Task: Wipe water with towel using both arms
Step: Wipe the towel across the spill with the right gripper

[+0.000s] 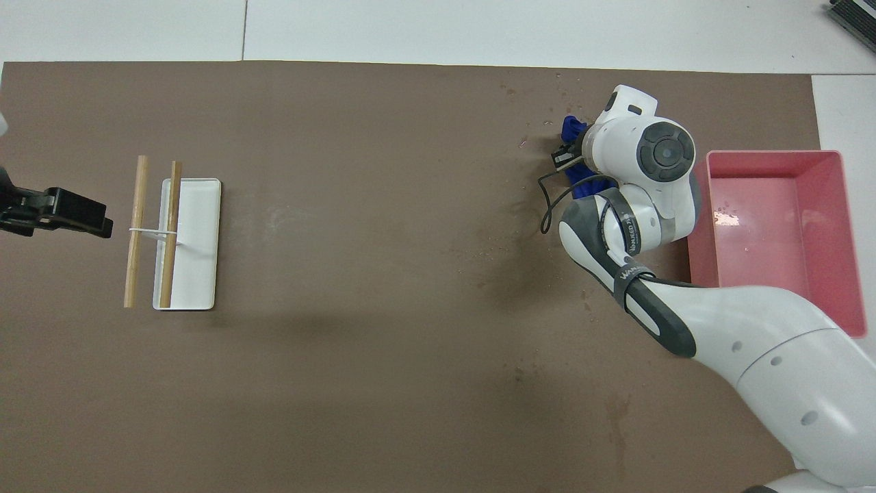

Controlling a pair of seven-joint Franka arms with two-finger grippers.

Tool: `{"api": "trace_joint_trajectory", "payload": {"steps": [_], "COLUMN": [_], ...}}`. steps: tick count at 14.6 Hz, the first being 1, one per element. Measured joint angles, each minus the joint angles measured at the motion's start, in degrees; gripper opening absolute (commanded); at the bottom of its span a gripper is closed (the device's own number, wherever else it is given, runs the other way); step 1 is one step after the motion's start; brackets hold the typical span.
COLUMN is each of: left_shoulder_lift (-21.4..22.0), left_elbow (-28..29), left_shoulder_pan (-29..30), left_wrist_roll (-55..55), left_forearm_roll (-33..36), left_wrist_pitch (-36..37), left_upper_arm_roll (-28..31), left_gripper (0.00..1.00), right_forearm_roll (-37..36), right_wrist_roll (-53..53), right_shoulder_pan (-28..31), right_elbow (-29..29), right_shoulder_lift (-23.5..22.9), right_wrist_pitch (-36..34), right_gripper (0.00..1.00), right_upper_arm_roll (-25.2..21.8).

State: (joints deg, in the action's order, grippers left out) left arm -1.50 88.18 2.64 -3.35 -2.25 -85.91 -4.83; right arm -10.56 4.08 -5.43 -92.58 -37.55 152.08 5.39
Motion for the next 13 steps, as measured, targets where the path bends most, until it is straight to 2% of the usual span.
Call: {"api": "trace_joint_trajectory", "payload": {"steps": [3,7,13], "left_shoulder_lift": [0.0,0.0,0.0], "left_elbow": [0.0,0.0,0.0], "left_shoulder_pan": [0.0,0.0,0.0], "left_wrist_roll": [0.0,0.0,0.0], "left_forearm_roll": [0.0,0.0,0.0], "left_wrist_pitch": [0.0,0.0,0.0], "left_upper_arm_roll": [0.0,0.0,0.0], "left_gripper": [1.00,1.00,1.00], "right_forearm_roll": [6.2,14.2,17.6], "right_wrist_roll": [-0.1,-1.6,-5.6], "right_shoulder_pan": [-0.2,-0.3,-0.4], "right_elbow": [-0.2,-0.4,-5.2], "right_shoulder_lift": [0.1,1.0,4.0], "right_wrist_pitch": [-0.2,-3.7,-3.9], "right_gripper": [0.00,0.00,0.00], "right_upper_arm_roll": [0.2,1.4,2.9]}}
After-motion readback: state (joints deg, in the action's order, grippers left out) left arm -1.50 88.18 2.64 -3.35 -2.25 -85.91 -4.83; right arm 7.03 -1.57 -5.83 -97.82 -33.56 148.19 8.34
